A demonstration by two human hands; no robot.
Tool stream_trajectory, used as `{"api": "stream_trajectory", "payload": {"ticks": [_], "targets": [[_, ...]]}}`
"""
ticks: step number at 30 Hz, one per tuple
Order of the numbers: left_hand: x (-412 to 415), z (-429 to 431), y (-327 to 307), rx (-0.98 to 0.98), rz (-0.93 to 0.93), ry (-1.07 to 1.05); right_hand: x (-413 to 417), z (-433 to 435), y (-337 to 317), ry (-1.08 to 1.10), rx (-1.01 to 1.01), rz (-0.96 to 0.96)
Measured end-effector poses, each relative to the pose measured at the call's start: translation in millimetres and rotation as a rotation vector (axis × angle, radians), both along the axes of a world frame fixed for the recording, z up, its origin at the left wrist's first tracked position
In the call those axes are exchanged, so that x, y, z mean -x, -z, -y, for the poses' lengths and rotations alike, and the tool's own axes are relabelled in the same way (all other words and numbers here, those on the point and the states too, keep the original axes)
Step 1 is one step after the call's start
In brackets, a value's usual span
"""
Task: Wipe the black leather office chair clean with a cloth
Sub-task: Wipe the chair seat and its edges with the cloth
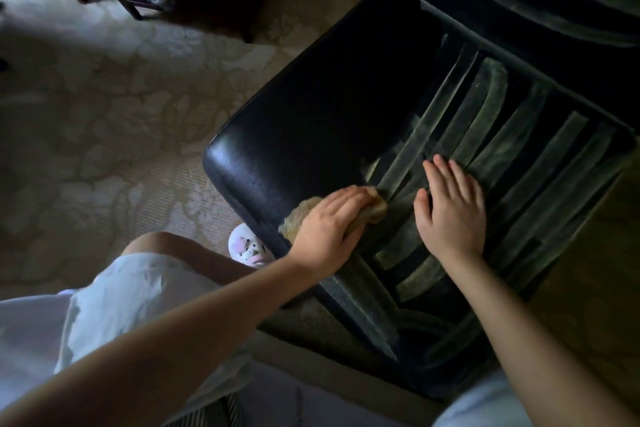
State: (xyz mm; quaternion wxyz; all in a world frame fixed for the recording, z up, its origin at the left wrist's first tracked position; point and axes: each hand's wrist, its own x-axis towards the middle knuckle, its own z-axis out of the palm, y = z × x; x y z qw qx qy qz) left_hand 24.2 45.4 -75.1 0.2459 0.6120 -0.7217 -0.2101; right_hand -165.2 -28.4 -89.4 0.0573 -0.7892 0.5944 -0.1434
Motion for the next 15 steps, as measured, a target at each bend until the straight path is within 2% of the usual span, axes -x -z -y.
{"api": "stream_trajectory", "payload": {"ticks": [4, 6, 8, 10, 12, 15], "targets": [[20, -30, -1, -0.070, -0.143, 0.189, 3, 1, 2, -0.014, 0.028, 0.018], [16, -23, -10, -0.243, -0.331, 0.116, 3, 2, 3, -0.018, 0.035, 0.041], [9, -1, -23, -0.330, -0.501, -0.072, 4, 4, 4, -0.022, 0.041, 0.062], [-4, 34, -34, -0.156, -0.416, -0.218, 4, 5, 4, -0.027, 0.034, 0.064], [-21, 79, -36, 0.045, -0.158, -0.255, 5, 5, 3, -0.029, 0.024, 0.066], [-46, 138, -25, 0.040, 0.078, -0.237, 5, 5, 2, -0.027, 0.012, 0.083]]}}
